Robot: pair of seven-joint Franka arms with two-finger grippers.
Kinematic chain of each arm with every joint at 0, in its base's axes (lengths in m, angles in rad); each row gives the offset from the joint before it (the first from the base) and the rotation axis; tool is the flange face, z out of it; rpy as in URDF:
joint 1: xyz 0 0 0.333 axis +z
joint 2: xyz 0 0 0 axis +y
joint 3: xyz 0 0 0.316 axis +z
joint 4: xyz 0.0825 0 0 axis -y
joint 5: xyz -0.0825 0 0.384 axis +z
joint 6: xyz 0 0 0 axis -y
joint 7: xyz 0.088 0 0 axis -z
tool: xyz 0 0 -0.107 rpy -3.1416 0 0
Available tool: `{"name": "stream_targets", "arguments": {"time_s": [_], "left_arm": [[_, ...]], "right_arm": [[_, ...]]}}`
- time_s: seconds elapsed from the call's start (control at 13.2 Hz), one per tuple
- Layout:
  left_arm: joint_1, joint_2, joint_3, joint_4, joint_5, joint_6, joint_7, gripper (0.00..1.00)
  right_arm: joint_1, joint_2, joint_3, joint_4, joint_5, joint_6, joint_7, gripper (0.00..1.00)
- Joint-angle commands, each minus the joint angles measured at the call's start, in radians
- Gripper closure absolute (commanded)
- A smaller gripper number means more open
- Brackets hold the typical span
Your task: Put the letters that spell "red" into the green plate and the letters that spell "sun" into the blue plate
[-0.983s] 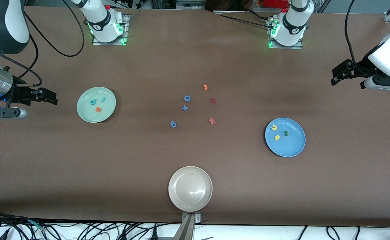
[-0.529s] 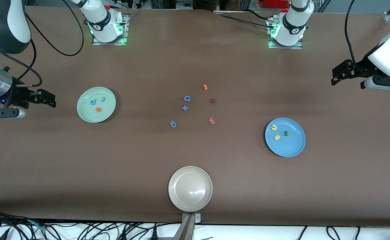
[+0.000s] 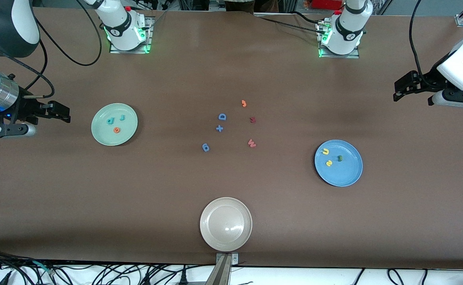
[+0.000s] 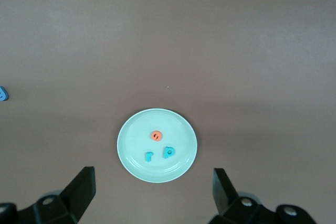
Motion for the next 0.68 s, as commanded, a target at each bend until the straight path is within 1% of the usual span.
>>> {"name": "stream_targets", "arguments": {"time_s": [0.0,0.6], "left_arm": [[-0.007,-0.004,0.0,0.003,0.033,0.002,-0.012,0.0],[-0.007,-0.004,-0.002,0.003,0.033,0.001,-0.013,0.0]], "right_arm": [[-0.021,-0.013,0.019,0.005,0.008,-0.017,0.032,0.01],[-0.021,-0.013,0.02,0.005,0.019,-0.025,0.067,0.01]]}}
